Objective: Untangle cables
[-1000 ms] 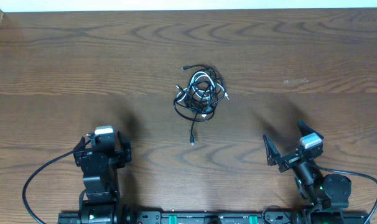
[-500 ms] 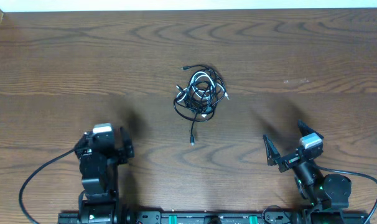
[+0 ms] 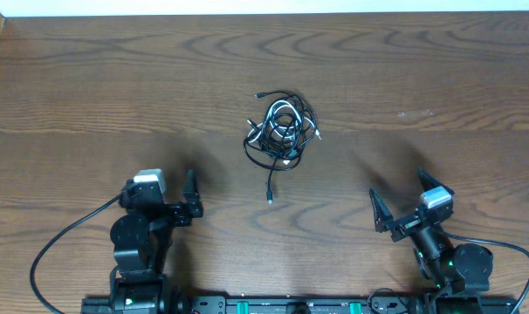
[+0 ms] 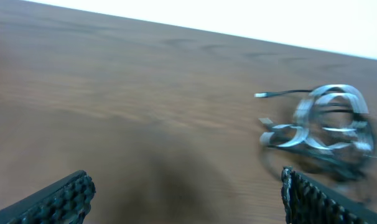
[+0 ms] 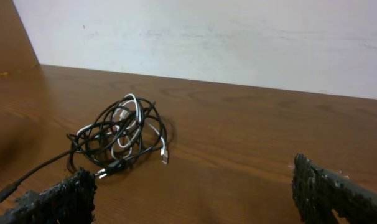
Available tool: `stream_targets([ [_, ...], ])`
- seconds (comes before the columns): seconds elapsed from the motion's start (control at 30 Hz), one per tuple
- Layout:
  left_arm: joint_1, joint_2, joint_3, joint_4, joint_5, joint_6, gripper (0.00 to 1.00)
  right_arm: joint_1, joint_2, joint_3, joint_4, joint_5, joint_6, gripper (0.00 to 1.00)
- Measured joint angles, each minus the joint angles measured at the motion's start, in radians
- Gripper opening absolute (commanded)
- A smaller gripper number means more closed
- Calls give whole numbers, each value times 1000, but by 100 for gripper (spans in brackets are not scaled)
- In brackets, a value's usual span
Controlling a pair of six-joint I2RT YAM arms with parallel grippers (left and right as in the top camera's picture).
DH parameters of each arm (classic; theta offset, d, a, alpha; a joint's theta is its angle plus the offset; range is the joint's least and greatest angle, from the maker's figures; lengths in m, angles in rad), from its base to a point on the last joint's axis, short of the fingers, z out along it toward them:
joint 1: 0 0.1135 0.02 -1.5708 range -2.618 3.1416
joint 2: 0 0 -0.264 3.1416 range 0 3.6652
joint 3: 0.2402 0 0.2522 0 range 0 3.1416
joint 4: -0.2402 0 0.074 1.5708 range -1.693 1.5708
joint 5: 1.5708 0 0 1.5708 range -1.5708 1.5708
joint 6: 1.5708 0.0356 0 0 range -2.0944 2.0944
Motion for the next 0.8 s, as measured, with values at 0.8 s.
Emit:
stream_targets([
  [0.8, 0, 4, 8, 707, 1000, -139, 97, 0, 1, 0, 0, -2, 0, 99],
])
